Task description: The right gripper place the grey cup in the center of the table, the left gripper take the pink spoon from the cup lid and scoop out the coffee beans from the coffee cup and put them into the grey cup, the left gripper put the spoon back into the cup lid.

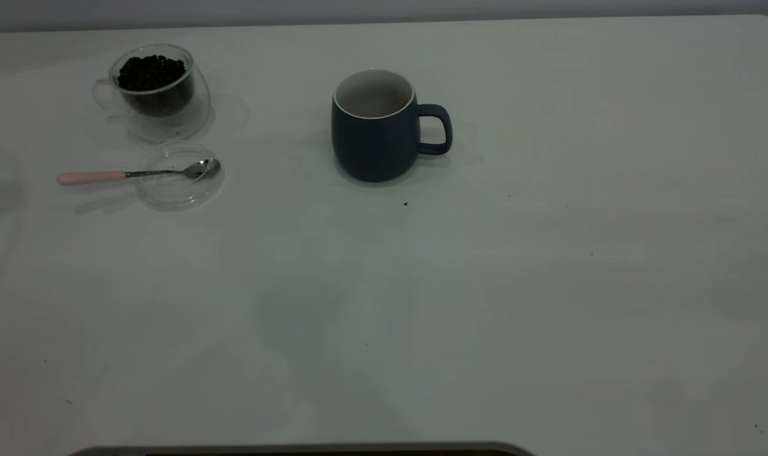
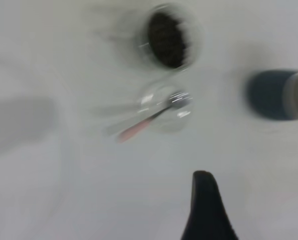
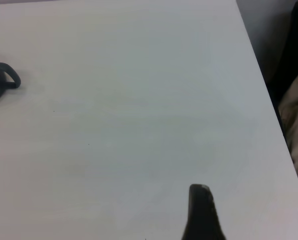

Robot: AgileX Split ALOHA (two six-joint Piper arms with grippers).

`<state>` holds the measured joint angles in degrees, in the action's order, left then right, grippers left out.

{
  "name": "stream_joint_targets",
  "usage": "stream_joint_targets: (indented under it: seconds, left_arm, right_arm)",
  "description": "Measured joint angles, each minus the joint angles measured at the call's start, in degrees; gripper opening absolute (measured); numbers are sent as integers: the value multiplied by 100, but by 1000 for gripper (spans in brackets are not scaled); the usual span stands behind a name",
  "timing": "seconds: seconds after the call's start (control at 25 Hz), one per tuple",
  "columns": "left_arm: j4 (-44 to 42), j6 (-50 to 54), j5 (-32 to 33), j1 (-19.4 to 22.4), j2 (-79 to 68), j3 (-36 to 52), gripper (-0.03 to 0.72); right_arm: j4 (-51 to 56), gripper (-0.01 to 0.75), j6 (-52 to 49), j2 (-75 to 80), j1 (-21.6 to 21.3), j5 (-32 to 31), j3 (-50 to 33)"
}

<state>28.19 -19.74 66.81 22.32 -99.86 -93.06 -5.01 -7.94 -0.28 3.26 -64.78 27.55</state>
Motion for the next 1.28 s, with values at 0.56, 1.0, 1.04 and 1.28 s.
stream_joint_targets:
  seconds: [0.56, 1.0, 1.04, 1.28]
  left_arm:
    - [-2025, 1304, 0, -1477, 3333, 2429, 549]
    - [-2095, 1293, 0, -1550, 6163, 5707, 549]
    - [-2115, 1263, -5, -1595, 6391, 5985, 549]
    - [-2140, 1237, -219, -1603, 7407, 6380, 549]
  right_arm:
    - [0, 565, 0, 0, 0, 0, 0]
    - [0, 565, 0, 0, 0, 0, 0]
    - [0, 565, 0, 0, 0, 0, 0]
    - [0, 565, 0, 0, 0, 0, 0]
